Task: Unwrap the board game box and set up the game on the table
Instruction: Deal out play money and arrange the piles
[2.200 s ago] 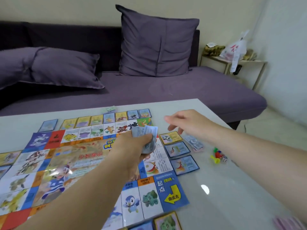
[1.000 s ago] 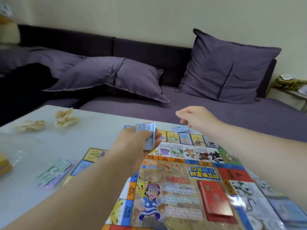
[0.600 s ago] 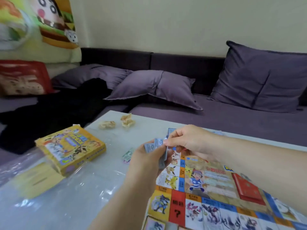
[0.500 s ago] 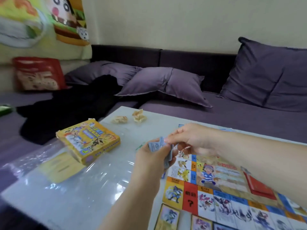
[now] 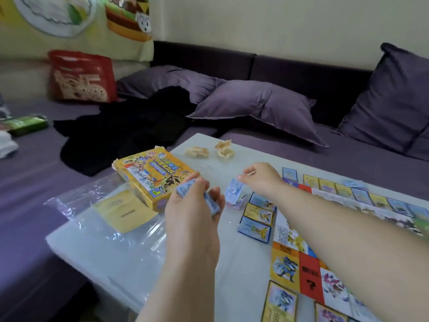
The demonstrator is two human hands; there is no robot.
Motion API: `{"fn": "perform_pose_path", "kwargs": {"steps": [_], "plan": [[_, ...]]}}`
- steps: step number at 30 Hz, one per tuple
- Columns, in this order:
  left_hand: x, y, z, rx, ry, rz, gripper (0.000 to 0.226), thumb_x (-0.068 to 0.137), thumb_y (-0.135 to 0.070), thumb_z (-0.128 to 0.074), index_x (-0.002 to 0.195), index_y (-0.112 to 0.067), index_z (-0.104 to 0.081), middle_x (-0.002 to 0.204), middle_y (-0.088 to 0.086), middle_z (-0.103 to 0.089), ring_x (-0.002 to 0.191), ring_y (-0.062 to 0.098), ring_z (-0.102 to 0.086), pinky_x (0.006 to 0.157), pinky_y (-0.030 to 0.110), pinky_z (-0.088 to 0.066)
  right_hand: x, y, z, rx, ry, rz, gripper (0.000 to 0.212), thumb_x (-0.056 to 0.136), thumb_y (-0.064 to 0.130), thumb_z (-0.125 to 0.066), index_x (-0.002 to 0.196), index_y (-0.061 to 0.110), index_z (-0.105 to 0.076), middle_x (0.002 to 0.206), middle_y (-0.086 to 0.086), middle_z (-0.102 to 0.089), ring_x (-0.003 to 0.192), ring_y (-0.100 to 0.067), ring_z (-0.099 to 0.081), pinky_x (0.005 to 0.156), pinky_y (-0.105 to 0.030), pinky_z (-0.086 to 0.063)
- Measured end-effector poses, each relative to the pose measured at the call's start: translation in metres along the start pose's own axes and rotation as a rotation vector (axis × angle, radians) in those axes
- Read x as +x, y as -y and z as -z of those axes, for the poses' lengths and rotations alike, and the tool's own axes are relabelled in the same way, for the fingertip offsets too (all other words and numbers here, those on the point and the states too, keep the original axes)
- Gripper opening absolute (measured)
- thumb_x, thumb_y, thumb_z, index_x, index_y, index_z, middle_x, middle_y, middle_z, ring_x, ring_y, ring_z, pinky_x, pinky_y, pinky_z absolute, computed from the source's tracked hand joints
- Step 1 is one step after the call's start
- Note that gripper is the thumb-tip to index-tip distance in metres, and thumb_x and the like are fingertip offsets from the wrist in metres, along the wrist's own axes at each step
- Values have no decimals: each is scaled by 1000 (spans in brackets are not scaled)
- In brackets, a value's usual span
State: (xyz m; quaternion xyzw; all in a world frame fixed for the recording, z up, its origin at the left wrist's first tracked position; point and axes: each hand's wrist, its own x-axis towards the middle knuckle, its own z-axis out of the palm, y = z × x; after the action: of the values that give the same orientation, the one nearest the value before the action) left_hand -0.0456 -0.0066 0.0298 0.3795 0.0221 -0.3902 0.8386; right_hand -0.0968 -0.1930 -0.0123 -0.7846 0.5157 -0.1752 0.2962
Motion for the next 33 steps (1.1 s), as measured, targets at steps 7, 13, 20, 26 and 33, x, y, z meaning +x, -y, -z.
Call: {"fn": "perform_pose_path", "kwargs": {"steps": [7,13,20,26,33], "plan": [[2,3,1,107,20,98,26,95,-1,-36,102,-13,-58,85,6,-60,61,15,-53,52,25,-47,-29,2,22,87,-62,194,20,91,28,-59,109,20,-61,107,3,-61,100,-16,-55,80,-22,-43],[-41,35,-14,371,224,254,35,95,3,-35,121,-15,-50,70,6,-57,58,17,-52,56,28,-46,-156,-1,86,-138,263,522,86,71,55,-72,142,36,-29,141,19,-38,128,4,-34,103,-19,-33],[-131,94,-21,600,636,421,30,94,2,-34,96,-14,-59,66,0,-65,57,13,-63,48,20,-45,-248,-66,129,-401,121,491,98,76,49,-71,151,28,-11,150,10,-31,135,-7,-28,109,-21,-27],[-188,142,-37,717,743,514,23,96,-3,-39,100,-12,-59,78,4,-66,64,15,-63,61,28,-45,-302,-123,168,-280,-35,414,75,75,27,-75,141,23,-40,132,8,-52,118,-9,-49,96,-18,-39],[-245,207,-56,927,905,503,24,94,0,-39,93,-17,-56,73,0,-58,60,13,-50,58,25,-47,-358,-183,220,-38,-2,184,63,79,18,-73,136,27,-48,118,20,-53,108,11,-46,94,-4,-33]]}}
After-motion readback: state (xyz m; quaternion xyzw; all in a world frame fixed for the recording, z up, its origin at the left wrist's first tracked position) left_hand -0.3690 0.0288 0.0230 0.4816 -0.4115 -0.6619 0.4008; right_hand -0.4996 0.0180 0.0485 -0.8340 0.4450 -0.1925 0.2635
